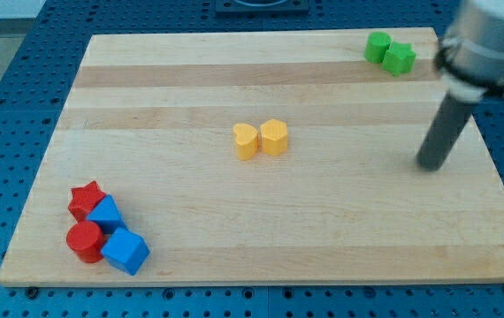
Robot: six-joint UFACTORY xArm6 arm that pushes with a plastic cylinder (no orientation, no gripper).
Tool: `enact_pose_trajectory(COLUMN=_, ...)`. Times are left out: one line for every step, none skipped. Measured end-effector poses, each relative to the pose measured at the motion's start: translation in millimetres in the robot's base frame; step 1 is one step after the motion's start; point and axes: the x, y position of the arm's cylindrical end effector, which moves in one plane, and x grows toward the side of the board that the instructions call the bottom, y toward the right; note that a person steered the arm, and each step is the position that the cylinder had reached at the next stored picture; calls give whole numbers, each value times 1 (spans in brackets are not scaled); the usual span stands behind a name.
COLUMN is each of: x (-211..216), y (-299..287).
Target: Separate the green star from the green circle
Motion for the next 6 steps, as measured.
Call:
enact_pose_trajectory(x=-89, y=52)
enact_pose_trajectory(x=-170, y=78)
enact_pose_trajectory(x=-213, y=58)
enact_pose_trajectory(x=-182, y=12)
enact_pose_trajectory(x=-155, y=-30)
enact_pose_trajectory(x=-128, y=-68)
